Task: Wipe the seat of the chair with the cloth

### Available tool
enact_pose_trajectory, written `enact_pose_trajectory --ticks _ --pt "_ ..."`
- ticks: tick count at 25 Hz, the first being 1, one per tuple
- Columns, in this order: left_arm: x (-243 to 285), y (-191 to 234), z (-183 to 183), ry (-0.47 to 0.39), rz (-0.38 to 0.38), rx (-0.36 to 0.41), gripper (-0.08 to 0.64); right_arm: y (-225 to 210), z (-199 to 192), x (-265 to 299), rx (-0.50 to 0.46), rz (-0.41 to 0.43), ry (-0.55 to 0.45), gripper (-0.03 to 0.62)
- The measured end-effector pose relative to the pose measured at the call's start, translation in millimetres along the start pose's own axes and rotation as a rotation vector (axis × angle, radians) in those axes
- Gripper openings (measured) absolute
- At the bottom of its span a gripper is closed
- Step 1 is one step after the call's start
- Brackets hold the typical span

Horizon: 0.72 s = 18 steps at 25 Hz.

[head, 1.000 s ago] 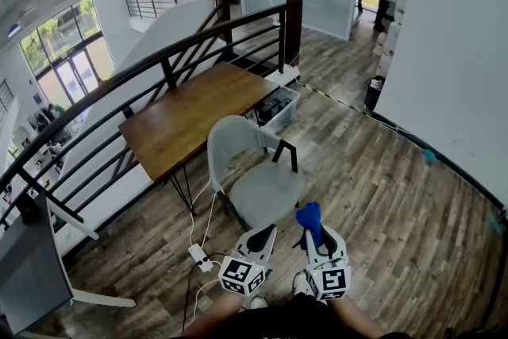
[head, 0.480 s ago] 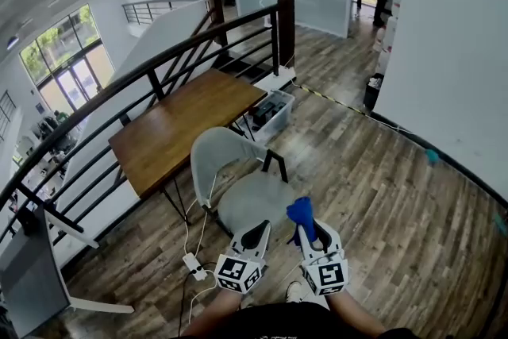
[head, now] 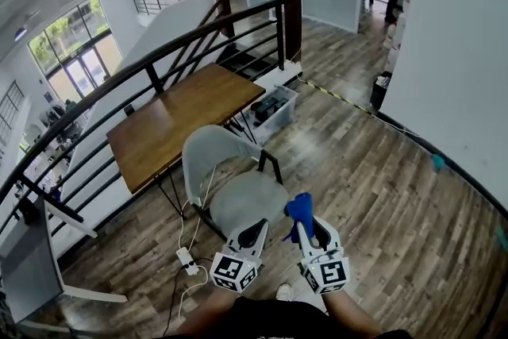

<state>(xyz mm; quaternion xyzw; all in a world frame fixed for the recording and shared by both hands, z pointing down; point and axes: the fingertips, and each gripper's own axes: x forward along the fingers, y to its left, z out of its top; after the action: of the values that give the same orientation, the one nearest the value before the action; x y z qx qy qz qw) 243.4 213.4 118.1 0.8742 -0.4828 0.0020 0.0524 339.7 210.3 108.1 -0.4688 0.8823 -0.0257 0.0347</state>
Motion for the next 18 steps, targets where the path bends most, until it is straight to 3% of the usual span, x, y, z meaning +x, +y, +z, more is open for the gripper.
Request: enact_pose_trajectory --ticks 4,12,18 --pt "5.4 7.9 -0.1 0.014 0.025 -0.004 0.003 -6.1 -2.3 12.2 0.08 0.049 -0.029 0.103" --pt "11.3 30.1 2.6 -0.006 0.061 -0.03 0.003 7.4 -10.2 39.4 0.033 0.123 0.011 0.103" --pt "19.0 69.9 8.3 -0.023 0.098 -0.023 0.003 19.4 -11.8 81.3 -0.017 0.157 0.043 0.103"
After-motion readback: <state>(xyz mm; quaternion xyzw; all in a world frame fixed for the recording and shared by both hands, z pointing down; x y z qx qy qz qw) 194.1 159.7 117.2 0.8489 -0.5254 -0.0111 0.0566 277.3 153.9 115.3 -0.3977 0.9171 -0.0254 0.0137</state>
